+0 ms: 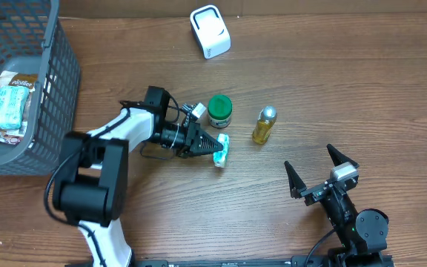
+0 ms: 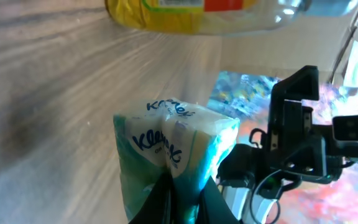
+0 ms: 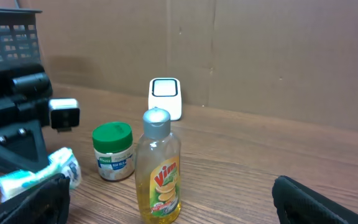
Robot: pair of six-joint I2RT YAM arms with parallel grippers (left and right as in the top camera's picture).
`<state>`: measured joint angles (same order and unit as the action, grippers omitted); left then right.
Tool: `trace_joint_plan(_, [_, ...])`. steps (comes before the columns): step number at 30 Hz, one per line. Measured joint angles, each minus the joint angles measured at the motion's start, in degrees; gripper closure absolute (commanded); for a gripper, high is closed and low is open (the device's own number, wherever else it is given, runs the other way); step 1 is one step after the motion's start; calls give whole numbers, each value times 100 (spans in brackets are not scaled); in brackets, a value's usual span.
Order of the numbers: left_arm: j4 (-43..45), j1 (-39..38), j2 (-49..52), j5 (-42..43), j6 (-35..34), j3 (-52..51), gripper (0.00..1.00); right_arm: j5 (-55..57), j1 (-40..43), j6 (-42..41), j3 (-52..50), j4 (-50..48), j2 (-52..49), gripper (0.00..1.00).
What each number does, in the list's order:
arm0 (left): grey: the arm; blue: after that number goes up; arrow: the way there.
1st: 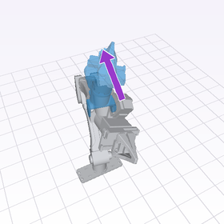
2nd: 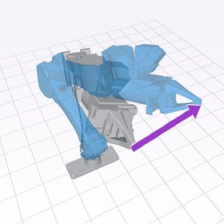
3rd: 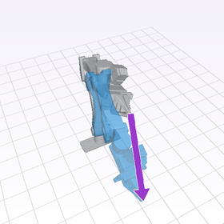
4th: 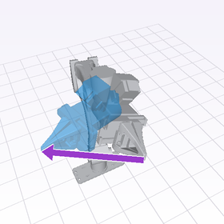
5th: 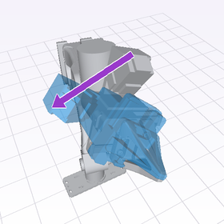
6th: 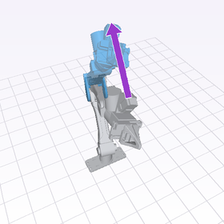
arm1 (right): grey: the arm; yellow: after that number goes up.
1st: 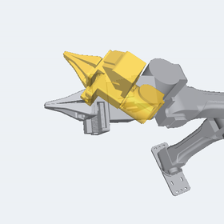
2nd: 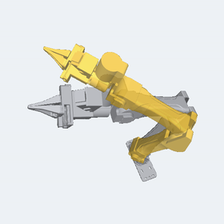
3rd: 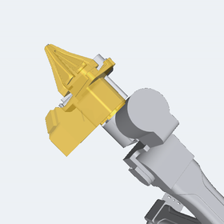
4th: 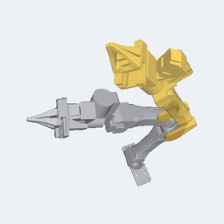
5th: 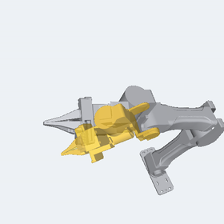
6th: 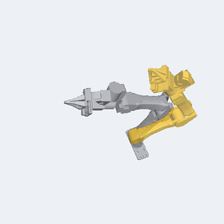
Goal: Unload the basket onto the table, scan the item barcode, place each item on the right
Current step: 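Lower the Kleenex pack onto the table in front of the jar and release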
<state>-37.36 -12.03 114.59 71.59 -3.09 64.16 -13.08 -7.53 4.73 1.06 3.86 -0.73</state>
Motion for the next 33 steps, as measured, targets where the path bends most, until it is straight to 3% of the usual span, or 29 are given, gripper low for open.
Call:
trace_joint_plan(6, [588, -37, 538, 129, 144, -7, 96, 0, 0, -2, 0, 2, 0, 0])
trace_joint_plan(11, [616, -37, 684, -306, 184, -11, 94, 2, 0, -2, 0, 2, 0, 0])
trace_joint_plan(22, [557, -37, 684, -813, 208, -11, 68, 0, 0, 0, 0, 2, 0, 0])
trace_joint_plan(33, [334, -37, 636, -1032, 203, -11, 58, -2, 0, 0, 0, 2, 0, 0])
